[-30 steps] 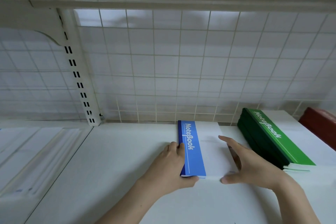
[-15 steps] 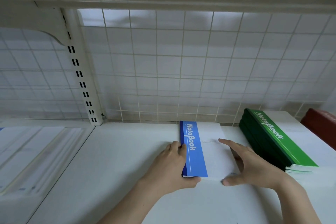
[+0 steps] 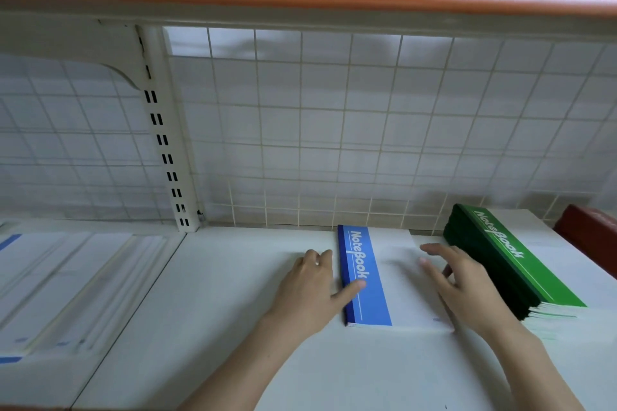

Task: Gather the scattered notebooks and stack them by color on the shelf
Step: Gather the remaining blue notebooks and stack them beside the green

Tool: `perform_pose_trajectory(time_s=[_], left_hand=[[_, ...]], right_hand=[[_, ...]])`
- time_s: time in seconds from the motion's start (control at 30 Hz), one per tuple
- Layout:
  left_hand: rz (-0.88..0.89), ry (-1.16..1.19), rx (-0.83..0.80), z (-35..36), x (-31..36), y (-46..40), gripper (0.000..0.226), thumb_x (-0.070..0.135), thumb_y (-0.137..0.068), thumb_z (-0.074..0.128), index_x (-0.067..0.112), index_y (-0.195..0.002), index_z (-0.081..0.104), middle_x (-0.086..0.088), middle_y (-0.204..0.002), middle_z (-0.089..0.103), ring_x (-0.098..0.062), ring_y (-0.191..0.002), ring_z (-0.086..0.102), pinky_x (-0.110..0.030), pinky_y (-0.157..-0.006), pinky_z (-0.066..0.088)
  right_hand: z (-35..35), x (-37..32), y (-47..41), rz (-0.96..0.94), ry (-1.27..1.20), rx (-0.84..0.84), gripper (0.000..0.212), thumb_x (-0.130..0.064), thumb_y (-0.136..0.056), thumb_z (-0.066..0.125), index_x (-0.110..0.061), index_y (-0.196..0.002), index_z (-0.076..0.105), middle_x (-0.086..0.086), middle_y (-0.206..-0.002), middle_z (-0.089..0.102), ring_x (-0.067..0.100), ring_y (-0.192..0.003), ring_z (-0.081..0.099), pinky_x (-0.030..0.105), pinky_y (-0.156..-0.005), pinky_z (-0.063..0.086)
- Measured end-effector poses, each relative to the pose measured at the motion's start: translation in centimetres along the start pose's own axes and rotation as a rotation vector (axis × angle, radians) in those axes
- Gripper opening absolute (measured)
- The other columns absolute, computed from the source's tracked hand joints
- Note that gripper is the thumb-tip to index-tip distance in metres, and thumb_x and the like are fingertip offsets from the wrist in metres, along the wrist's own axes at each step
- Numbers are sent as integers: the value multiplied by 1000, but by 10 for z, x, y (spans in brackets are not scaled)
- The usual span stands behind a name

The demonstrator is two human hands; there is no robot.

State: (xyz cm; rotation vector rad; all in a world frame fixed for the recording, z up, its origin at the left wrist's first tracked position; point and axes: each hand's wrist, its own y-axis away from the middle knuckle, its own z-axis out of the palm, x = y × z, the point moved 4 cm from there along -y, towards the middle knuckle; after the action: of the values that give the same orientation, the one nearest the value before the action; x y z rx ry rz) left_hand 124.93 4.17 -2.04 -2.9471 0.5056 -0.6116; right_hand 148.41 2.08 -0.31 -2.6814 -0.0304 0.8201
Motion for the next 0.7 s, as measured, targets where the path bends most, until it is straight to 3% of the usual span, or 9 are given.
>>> perform_pose_trajectory(time_s=[0.2, 0.27, 0.43, 0.7], left_hand=[[1, -110, -24, -30, -31, 3, 59, 58, -93, 39, 14, -131, 45, -3, -129, 45, -20, -122, 44, -34, -98, 40], [-15, -122, -36, -40, -48, 11, 60, 60, -92, 40, 15, -132, 45, -1, -130, 45, -18, -123, 43, -33, -98, 40], [-77, -144, -22, -61, -91, 37, 60, 60, -92, 40, 15, -132, 45, -1, -131, 45, -19, -123, 43, -34, -101, 38], [-141, -162, 10, -99, -158, 78, 59, 58, -93, 39, 18, -136, 43, 1, -135, 44, -18, -125, 42, -31, -101, 37]], right_hand=[[17, -36, -4, -116, 153, -71, 28, -15, -89, 60, -18, -117, 63, 0, -113, 64, 20, -99, 57, 26, -77, 39], [28, -52, -3, -131, 154, -93, 28, -19, -90, 58, -19, -118, 61, -1, -114, 63, 20, -105, 56, 30, -83, 43], [58, -100, 2, -191, 142, -137, 34, -30, -93, 56, -25, -126, 55, -7, -122, 58, 15, -115, 51, 24, -87, 43], [118, -193, 16, -328, 113, -223, 38, -32, -94, 52, -25, -131, 51, -9, -128, 54, 13, -123, 45, 27, -94, 42]])
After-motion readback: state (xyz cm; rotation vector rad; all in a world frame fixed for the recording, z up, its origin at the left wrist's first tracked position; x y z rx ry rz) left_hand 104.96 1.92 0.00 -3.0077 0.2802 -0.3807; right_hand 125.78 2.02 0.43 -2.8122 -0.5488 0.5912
